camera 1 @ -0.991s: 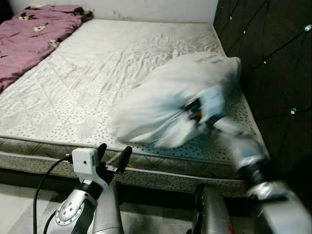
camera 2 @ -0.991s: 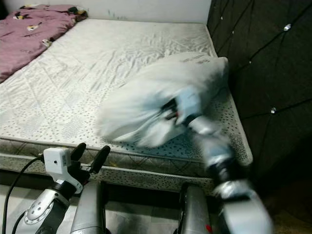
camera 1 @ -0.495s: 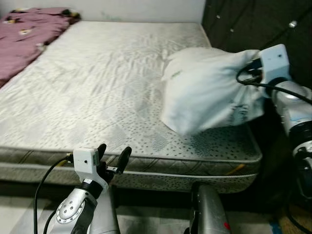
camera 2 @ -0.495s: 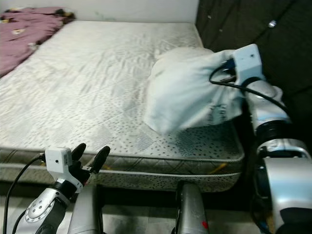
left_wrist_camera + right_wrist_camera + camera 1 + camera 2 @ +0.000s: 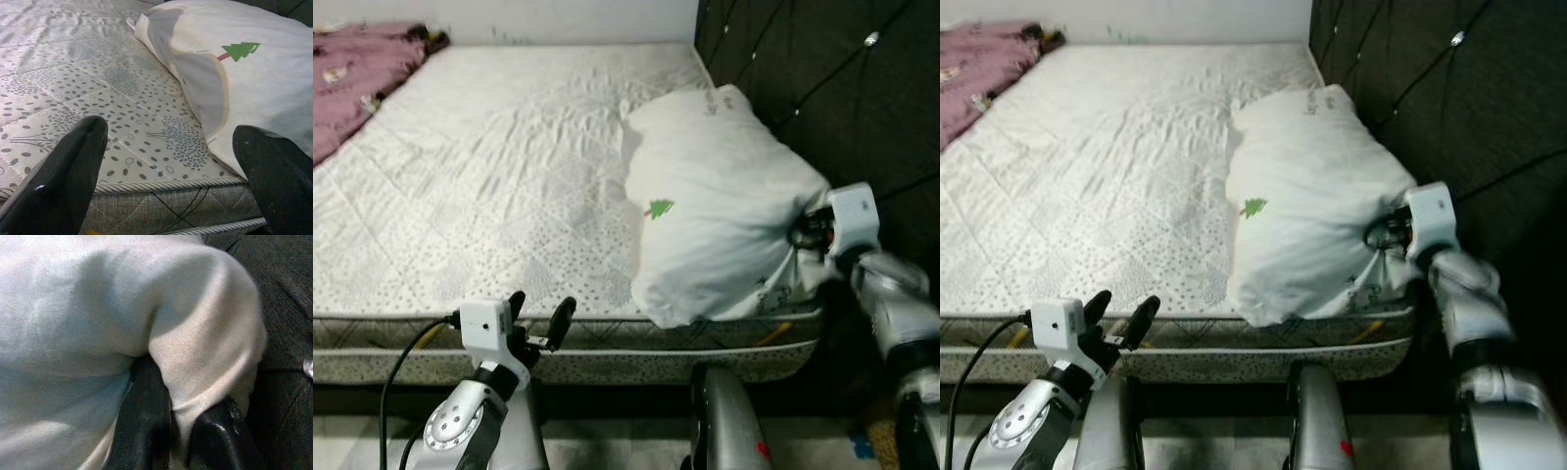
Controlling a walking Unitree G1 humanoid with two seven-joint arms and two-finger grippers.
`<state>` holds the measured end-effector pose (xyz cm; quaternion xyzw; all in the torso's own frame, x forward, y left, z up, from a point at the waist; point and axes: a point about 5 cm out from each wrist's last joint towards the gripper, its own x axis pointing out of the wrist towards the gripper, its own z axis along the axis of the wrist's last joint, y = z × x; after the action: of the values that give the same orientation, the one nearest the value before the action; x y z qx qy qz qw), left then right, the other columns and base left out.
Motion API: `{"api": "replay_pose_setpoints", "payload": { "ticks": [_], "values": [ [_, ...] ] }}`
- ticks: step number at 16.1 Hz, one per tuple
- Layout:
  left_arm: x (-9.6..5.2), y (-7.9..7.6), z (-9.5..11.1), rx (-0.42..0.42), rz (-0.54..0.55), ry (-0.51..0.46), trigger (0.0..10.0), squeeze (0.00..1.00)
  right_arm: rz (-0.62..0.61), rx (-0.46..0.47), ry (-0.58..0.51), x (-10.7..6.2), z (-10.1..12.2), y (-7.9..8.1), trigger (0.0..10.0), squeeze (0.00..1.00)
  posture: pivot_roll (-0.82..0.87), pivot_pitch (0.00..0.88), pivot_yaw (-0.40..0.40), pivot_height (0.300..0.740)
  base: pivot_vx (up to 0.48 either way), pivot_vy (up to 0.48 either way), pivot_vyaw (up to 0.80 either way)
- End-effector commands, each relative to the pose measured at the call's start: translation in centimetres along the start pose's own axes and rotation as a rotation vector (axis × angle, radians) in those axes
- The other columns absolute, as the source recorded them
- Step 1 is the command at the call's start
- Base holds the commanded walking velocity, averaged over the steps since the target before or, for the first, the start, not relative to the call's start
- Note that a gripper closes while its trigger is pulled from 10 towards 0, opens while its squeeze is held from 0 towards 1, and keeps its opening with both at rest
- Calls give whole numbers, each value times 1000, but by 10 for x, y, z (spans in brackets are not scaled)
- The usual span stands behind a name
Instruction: Clean up the room
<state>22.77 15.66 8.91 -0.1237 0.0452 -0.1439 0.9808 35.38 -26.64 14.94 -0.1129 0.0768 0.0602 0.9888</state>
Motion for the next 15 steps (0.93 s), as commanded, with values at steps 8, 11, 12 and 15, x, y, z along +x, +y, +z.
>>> {"api": "replay_pose_setpoints", "payload": {
  "ticks": [8, 11, 12, 15],
  "values": [
    [2, 3, -2, 30, -4, 24, 10000, 0, 101, 181, -175, -60, -2, 114, 0, 0, 65, 14, 29, 500, 0, 0, 0],
    [4, 3, -3, 33, -15, 34, 10000, 0, 137, 151, -186, -44, 10, 118, 0, 0, 61, 5, 32, 500, 0, 0, 0],
    [5, 2, -3, 32, -15, 34, 10000, 0, 166, 117, -182, -36, 15, 117, 0, 0, 60, 4, 30, 500, 0, 0, 0],
    [7, 2, -2, 34, -1, 25, 10000, 0, 272, 13, -167, 0, 32, 97, 0, 0, 85, 0, 18, 500, 0, 0, 0]
  ]
}}
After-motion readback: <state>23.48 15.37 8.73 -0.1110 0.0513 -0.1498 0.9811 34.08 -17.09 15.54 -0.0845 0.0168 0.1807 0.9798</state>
